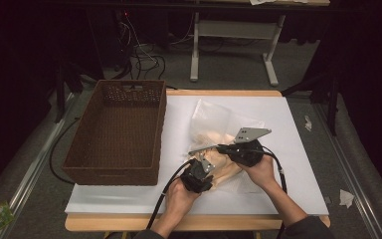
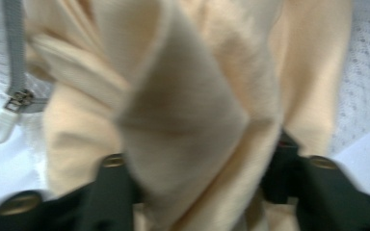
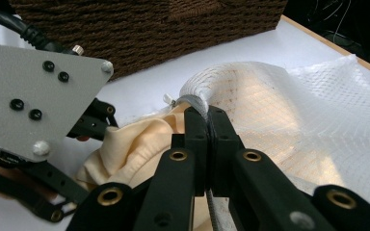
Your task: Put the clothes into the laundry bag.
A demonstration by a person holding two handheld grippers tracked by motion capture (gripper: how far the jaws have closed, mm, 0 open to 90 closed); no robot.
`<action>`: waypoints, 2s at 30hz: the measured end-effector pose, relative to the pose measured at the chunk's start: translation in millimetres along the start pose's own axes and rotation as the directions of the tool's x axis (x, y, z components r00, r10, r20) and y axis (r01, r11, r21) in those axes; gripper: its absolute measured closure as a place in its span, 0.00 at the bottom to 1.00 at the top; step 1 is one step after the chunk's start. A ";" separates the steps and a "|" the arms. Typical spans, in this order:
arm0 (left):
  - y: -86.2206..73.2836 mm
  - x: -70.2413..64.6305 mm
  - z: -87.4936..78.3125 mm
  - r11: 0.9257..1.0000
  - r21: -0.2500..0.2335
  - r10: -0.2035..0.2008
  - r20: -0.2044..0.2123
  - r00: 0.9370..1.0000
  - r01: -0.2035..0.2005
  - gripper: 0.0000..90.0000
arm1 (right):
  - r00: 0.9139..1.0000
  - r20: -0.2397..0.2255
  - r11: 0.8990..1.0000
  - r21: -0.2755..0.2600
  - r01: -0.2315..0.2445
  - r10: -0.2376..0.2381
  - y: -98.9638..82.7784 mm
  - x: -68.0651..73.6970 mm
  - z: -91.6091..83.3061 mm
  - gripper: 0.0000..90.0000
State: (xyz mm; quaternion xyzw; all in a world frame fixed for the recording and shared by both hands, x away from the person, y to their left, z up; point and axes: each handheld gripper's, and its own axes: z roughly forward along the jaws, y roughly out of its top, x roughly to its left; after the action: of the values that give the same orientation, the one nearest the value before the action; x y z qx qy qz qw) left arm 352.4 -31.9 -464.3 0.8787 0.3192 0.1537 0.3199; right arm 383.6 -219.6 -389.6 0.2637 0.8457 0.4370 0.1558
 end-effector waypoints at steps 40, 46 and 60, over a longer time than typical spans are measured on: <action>41.0 31.4 -0.2 0.971 -0.140 -0.192 0.020 0.981 0.193 0.82 | 0.998 -0.048 0.998 -0.044 0.041 -0.043 3.6 14.8 -10.3 1.00; 33.0 24.9 -14.5 0.980 -0.139 -0.139 0.023 0.990 0.141 0.63 | 1.000 -0.016 0.999 -0.032 0.011 -0.011 0.2 6.2 -9.0 1.00; 5.2 17.4 -57.2 0.977 -0.178 -0.109 0.035 0.993 0.114 0.41 | 1.000 0.005 1.000 -0.018 0.007 -0.007 -2.3 0.3 -0.8 1.00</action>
State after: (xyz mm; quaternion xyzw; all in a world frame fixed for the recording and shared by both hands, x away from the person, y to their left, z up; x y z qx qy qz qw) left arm 340.6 3.1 -416.9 0.8288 0.3488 0.1528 0.4099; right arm 382.3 -221.1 -391.0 0.2604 0.8423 0.4434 0.1615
